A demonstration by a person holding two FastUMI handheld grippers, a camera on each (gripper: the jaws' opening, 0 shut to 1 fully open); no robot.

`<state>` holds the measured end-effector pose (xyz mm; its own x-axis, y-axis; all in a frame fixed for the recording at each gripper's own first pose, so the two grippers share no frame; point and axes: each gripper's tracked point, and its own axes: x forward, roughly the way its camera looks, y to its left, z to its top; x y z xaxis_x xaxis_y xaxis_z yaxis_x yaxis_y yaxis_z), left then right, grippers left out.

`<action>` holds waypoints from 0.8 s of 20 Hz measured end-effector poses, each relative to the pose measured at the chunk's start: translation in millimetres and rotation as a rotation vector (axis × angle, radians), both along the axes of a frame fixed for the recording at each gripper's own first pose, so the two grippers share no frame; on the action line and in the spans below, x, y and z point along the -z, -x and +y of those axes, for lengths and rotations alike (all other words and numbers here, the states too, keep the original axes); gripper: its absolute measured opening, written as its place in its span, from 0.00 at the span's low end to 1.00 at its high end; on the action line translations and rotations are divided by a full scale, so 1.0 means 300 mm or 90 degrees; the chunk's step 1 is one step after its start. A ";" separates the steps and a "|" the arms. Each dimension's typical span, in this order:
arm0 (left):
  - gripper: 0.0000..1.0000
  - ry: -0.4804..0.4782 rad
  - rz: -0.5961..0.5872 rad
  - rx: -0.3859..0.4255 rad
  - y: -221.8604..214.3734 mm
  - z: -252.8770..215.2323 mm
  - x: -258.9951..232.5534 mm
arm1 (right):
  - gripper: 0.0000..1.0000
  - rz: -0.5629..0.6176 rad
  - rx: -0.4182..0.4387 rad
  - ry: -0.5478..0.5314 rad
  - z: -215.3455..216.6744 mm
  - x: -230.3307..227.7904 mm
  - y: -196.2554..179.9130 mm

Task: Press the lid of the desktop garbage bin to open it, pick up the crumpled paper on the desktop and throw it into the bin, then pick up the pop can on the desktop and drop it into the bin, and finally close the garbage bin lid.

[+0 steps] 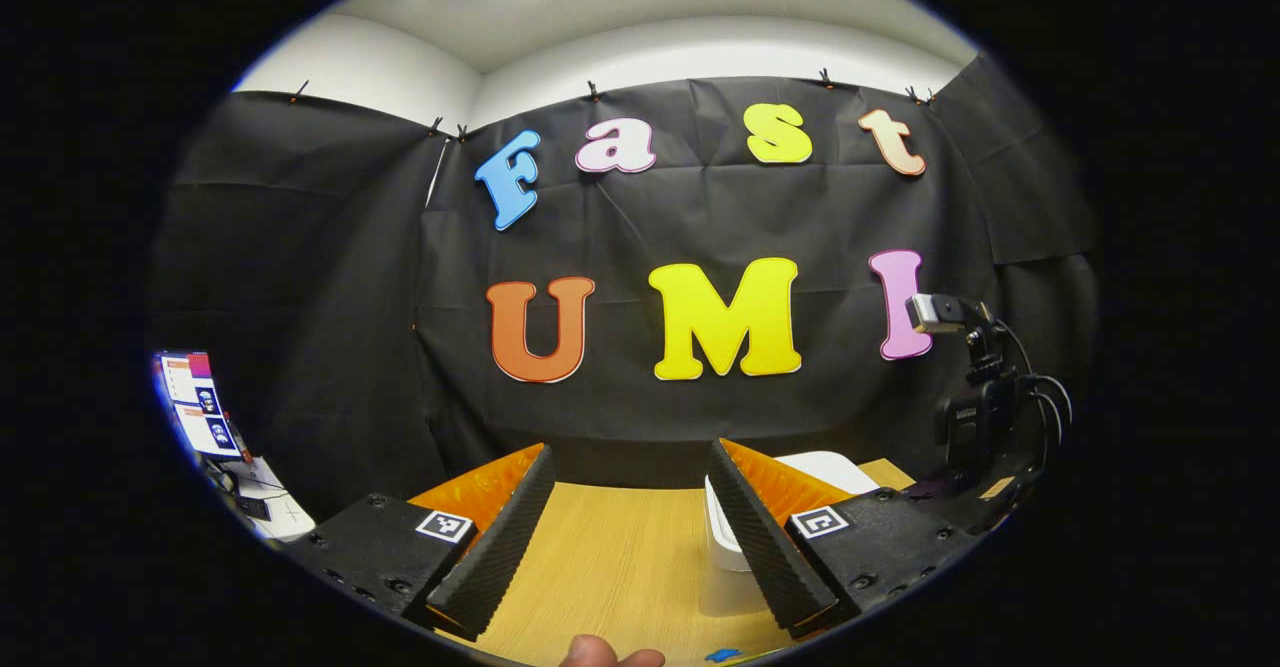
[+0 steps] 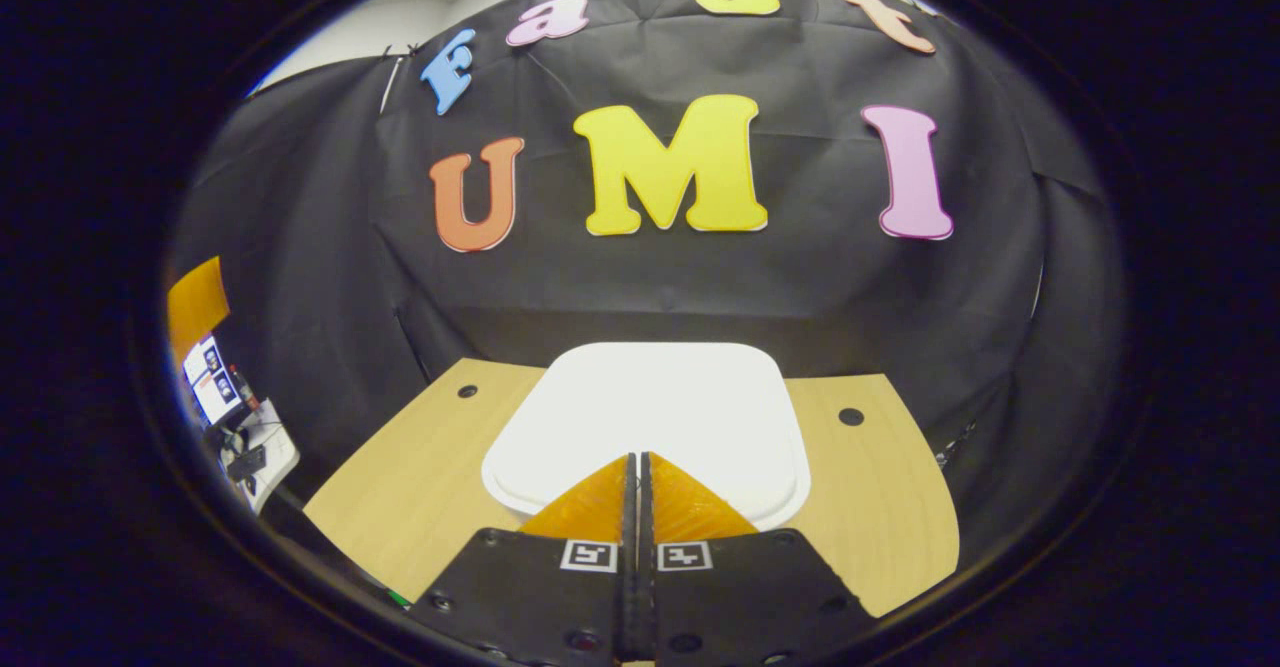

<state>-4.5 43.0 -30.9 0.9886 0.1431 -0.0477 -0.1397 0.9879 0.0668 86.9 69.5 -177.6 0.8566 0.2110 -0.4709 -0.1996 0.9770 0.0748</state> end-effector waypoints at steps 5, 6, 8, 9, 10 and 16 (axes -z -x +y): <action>0.99 0.001 0.010 -0.006 -0.005 0.004 0.022 | 0.00 0.009 -0.009 0.013 0.003 0.035 0.000; 0.99 0.004 0.012 -0.007 -0.007 0.006 0.027 | 0.00 0.019 -0.007 0.005 0.001 0.041 0.003; 0.99 0.010 0.012 -0.007 -0.013 0.002 0.031 | 0.01 0.050 -0.007 -0.020 0.002 0.051 -0.001; 1.00 0.013 0.014 -0.006 -0.017 -0.003 0.034 | 0.00 0.060 -0.015 -0.024 0.004 0.049 -0.005; 0.99 0.017 0.016 -0.004 -0.018 -0.007 0.043 | 0.01 0.069 -0.019 -0.029 0.004 0.050 -0.005; 0.99 0.028 0.018 0.009 -0.028 -0.034 0.047 | 0.03 0.007 0.010 0.003 -0.027 -0.040 -0.025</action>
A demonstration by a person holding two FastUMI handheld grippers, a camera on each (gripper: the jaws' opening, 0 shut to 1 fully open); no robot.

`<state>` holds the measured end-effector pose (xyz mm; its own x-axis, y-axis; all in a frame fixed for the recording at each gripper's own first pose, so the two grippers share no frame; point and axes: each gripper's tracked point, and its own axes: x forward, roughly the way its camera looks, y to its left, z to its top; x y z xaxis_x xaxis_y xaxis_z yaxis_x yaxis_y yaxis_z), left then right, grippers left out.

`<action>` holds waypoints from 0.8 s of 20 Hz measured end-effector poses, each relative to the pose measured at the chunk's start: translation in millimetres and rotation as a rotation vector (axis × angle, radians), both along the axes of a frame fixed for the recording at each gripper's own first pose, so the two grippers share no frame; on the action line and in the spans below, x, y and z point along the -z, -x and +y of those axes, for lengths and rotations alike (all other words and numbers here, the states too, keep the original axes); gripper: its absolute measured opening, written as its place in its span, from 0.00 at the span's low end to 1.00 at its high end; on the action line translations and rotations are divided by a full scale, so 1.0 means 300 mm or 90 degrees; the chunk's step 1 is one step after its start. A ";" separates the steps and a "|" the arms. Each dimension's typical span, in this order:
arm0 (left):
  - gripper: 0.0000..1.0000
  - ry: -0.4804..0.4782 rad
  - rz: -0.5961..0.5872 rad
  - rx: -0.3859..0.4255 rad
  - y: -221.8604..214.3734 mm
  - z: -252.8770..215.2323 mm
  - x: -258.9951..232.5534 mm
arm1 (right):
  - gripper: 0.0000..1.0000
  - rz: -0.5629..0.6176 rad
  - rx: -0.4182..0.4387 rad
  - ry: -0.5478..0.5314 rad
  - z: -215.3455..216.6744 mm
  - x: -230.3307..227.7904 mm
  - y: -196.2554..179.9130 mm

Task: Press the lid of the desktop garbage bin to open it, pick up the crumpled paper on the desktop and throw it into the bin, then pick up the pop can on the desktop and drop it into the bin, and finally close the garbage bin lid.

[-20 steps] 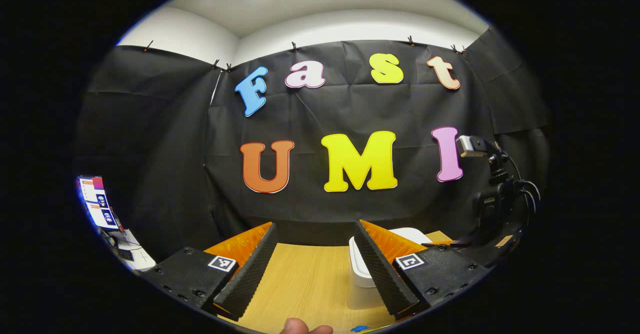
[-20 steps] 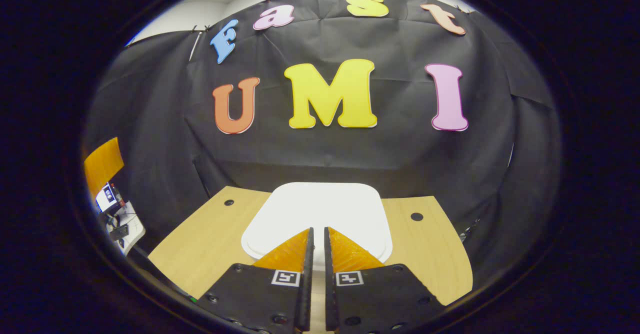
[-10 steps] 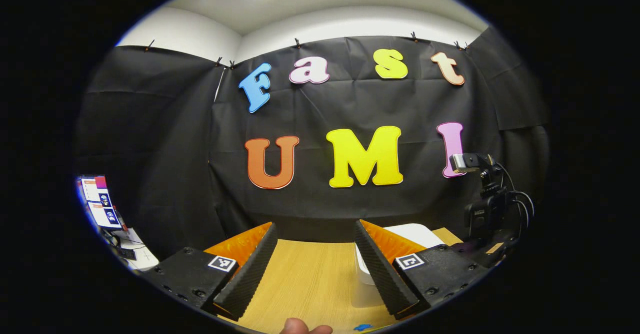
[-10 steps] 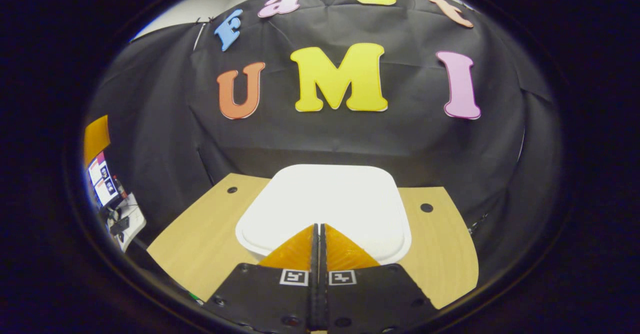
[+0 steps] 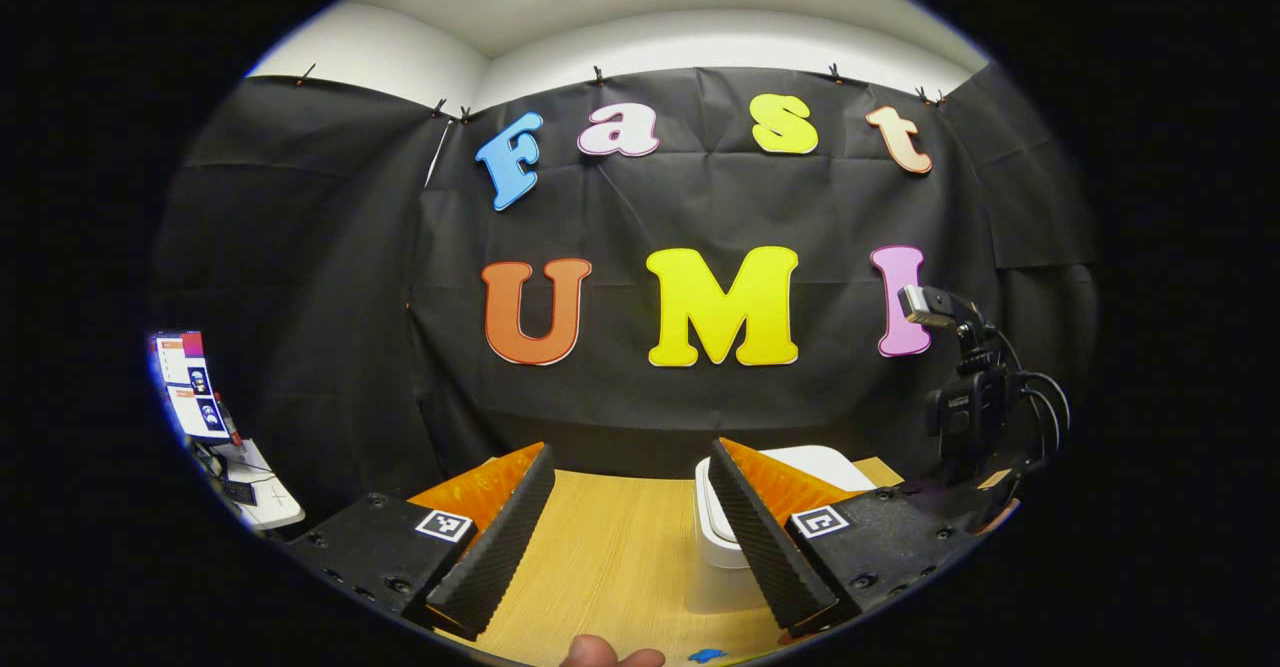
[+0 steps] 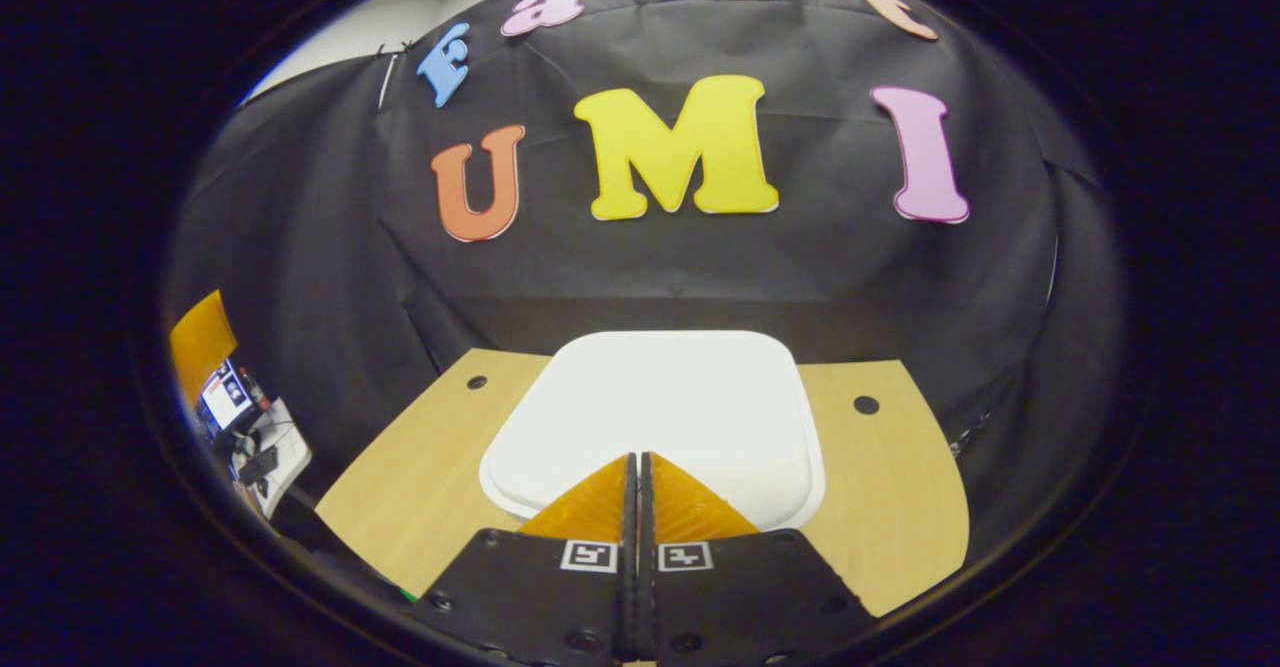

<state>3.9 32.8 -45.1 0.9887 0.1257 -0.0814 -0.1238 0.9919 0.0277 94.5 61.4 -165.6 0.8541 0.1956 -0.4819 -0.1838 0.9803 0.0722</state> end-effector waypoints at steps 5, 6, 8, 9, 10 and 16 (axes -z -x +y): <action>0.99 0.003 -0.001 0.021 -0.008 -0.031 -0.003 | 0.34 -0.106 0.004 0.013 -0.008 -0.177 0.002; 0.99 0.005 -0.001 0.024 -0.007 -0.035 -0.001 | 0.45 -0.123 0.002 0.006 -0.006 -0.210 0.007; 0.99 0.009 -0.002 0.027 -0.007 -0.037 -0.002 | 0.75 -0.158 0.000 0.005 -0.006 -0.262 0.013; 0.99 0.011 -0.002 0.028 -0.005 -0.035 0.000 | 0.86 -0.172 -0.001 0.010 -0.008 -0.279 0.019; 0.99 0.012 -0.001 0.027 -0.006 -0.033 0.005 | 0.88 -0.183 -0.001 0.012 -0.007 -0.289 0.026; 0.99 0.019 0.002 0.028 0.006 -0.016 0.016 | 0.95 -0.219 0.005 -0.005 -0.016 -0.332 0.069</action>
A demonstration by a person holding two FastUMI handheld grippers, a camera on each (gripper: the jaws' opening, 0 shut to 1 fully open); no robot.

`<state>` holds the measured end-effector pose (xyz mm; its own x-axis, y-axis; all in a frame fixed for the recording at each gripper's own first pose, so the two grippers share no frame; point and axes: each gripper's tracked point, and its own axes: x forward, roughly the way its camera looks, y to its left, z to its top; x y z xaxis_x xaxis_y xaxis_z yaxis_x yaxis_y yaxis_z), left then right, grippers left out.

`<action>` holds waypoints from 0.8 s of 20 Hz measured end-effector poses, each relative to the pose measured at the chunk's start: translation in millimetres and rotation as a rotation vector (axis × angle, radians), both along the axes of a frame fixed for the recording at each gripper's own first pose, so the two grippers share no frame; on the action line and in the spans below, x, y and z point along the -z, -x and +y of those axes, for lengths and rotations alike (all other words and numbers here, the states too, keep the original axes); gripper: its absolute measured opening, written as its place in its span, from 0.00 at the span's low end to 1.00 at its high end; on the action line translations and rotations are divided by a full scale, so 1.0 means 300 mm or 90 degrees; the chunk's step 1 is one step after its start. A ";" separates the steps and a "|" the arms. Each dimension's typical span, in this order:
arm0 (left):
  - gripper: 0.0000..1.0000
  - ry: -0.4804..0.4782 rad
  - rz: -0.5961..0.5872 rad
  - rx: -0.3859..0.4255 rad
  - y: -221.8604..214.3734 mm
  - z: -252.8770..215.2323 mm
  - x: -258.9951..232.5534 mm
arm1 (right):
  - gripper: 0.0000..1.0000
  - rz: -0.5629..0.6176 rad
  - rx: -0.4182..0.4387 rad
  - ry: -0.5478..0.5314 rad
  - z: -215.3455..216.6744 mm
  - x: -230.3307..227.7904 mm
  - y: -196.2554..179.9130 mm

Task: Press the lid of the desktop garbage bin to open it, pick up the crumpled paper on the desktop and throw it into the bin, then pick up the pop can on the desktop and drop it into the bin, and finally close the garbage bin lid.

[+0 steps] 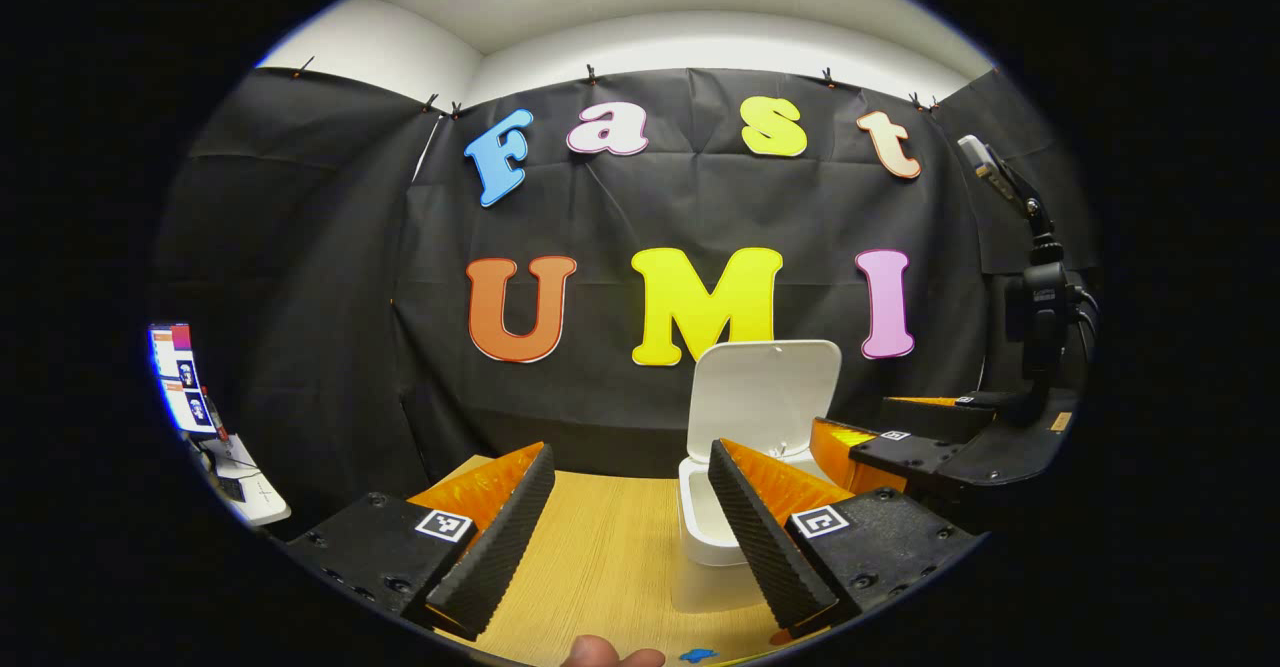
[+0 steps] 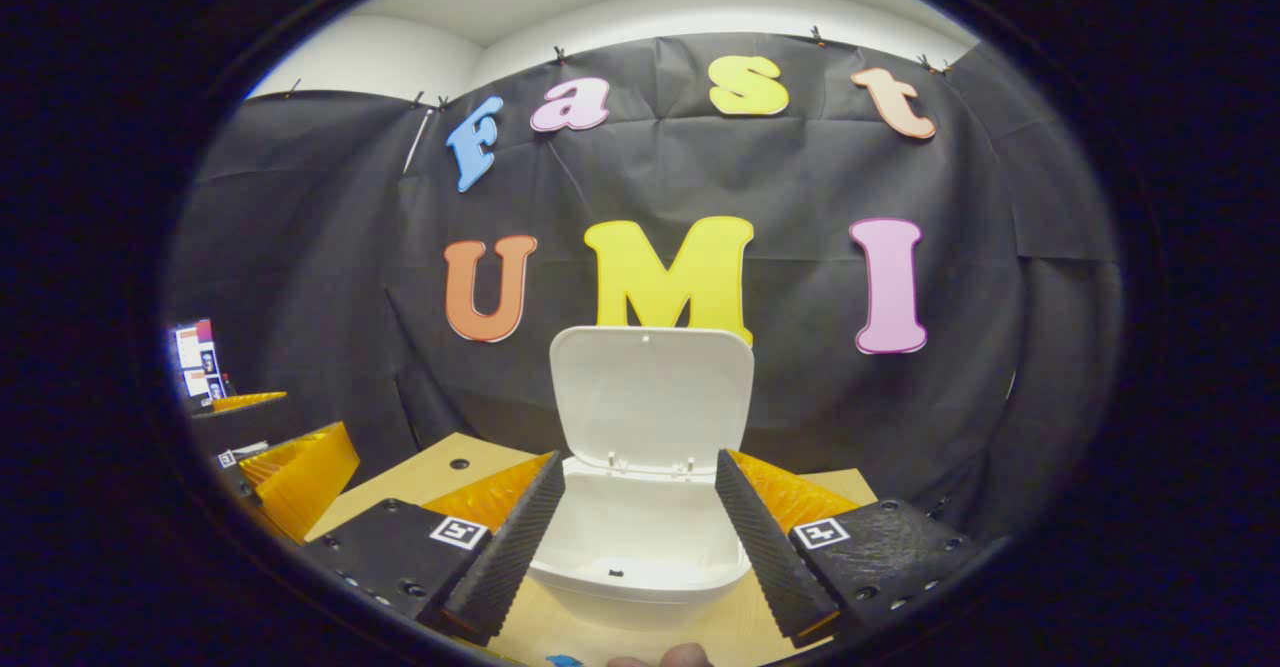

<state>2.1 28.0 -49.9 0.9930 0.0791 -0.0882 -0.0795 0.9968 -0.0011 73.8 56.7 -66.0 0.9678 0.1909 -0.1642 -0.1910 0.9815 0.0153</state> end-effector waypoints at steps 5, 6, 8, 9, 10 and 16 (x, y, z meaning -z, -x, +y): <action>0.99 0.004 0.003 0.023 0.008 -0.015 0.010 | 0.94 -0.007 0.022 -0.005 -0.026 -0.008 0.046; 0.99 0.006 0.007 0.032 0.012 -0.026 0.022 | 0.95 -0.007 0.026 -0.006 -0.031 -0.006 0.061; 0.99 0.008 0.012 0.051 0.020 -0.041 0.030 | 0.95 -0.010 0.042 -0.004 -0.050 -0.008 0.087; 0.99 0.008 0.013 0.059 0.025 -0.047 0.032 | 0.95 -0.012 0.051 -0.002 -0.062 -0.009 0.099; 0.99 0.009 0.015 0.067 0.027 -0.053 0.040 | 0.95 -0.011 0.060 0.001 -0.070 -0.004 0.114; 1.00 0.011 0.042 0.083 0.055 -0.066 0.092 | 0.95 -0.011 0.089 0.001 -0.135 0.012 0.184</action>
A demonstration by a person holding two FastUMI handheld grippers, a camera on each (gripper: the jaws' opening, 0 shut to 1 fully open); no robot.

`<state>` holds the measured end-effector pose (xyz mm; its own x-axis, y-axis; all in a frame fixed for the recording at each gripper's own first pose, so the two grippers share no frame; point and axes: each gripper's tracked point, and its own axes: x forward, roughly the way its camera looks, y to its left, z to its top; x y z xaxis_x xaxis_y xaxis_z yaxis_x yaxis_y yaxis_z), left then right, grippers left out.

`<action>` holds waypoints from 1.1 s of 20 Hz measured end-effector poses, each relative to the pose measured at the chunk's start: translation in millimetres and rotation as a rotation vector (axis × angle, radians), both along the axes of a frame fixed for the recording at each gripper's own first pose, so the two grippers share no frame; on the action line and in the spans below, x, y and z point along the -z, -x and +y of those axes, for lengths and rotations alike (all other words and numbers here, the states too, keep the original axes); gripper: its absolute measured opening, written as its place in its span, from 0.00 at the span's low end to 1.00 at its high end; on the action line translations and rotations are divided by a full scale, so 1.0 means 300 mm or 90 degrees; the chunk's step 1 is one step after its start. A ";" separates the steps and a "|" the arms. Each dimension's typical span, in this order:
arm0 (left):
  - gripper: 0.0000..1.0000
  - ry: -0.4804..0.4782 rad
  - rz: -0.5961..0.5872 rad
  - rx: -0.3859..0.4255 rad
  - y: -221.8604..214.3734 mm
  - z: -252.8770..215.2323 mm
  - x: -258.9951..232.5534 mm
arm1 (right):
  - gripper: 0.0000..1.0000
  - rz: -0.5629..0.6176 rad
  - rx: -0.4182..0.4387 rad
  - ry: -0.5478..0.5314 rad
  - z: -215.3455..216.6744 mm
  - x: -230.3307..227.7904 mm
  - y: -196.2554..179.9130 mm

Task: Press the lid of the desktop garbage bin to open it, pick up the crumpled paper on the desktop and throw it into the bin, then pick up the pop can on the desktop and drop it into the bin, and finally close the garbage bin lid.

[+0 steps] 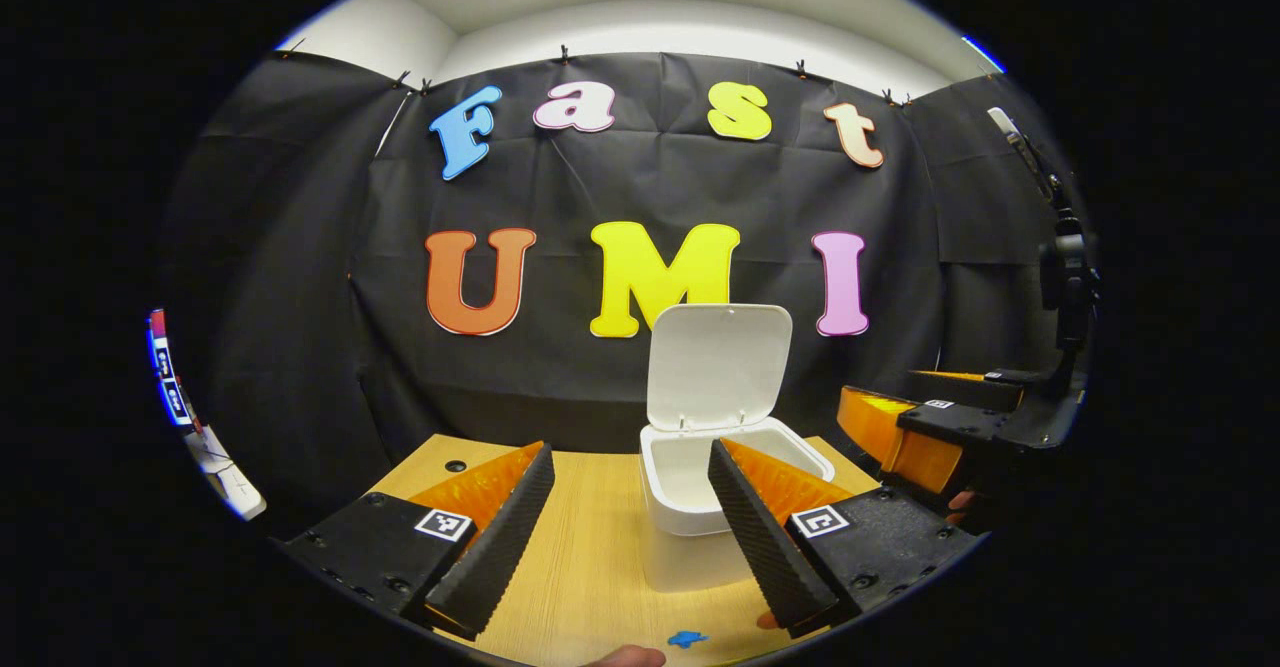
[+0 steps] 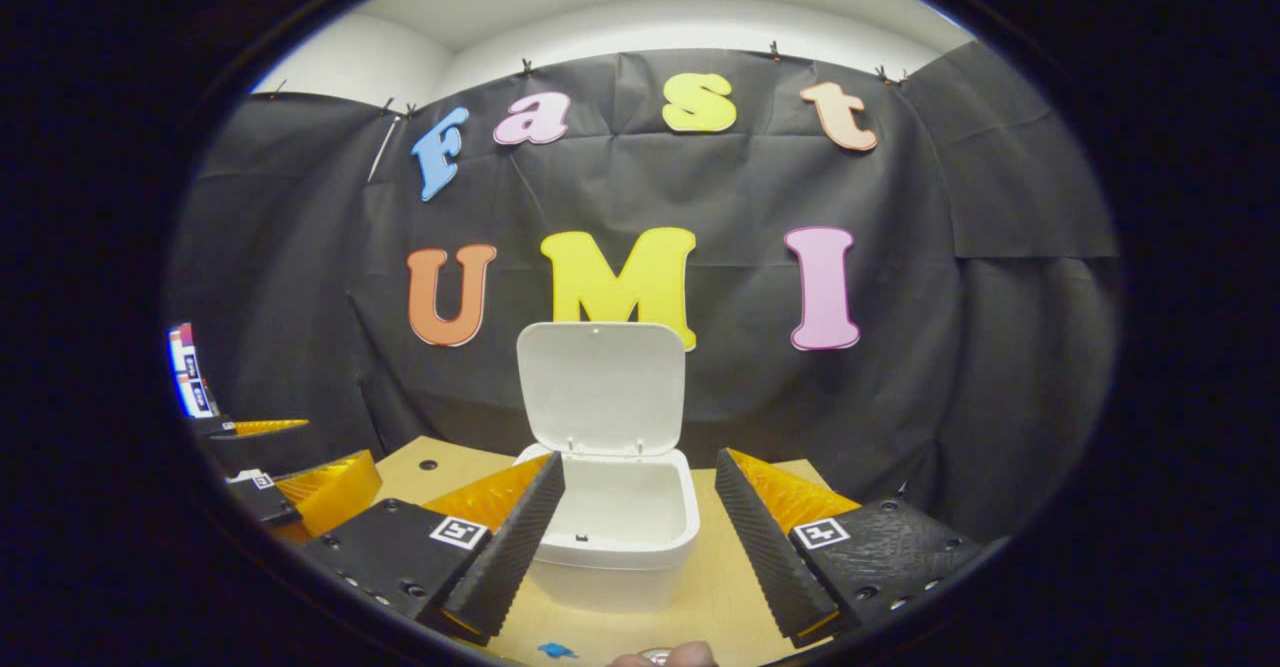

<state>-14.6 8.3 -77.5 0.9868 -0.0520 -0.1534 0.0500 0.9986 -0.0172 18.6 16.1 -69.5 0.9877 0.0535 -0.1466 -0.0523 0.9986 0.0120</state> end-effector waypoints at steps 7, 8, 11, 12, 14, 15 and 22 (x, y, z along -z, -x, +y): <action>1.00 -0.004 0.060 -0.012 0.025 -0.082 0.126 | 0.94 0.016 -0.019 0.006 -0.123 0.063 0.014; 1.00 -0.007 0.079 -0.013 0.032 -0.102 0.163 | 0.95 0.019 -0.021 0.008 -0.146 0.087 0.018; 1.00 -0.027 0.127 -0.012 0.048 -0.148 0.279 | 0.95 0.049 -0.035 0.017 -0.206 0.183 0.040; 1.00 -0.032 0.144 -0.011 0.057 -0.163 0.327 | 0.95 0.058 -0.039 0.021 -0.227 0.216 0.045; 1.00 -0.044 0.194 -0.005 0.083 -0.191 0.440 | 0.95 0.080 -0.041 0.028 -0.275 0.290 0.051; 1.00 -0.038 0.225 0.000 0.108 -0.211 0.499 | 0.95 0.094 -0.039 0.029 -0.297 0.327 0.058; 1.00 -0.026 0.369 0.002 0.215 -0.263 0.787 | 0.95 0.188 -0.026 0.038 -0.390 0.569 0.150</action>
<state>-79.2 -70.6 -313.4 0.7405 -0.0379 -0.6709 0.0470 0.9989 -0.0046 -26.3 -101.0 -240.1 0.8991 0.0755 -0.4312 -0.0961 0.9950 -0.0262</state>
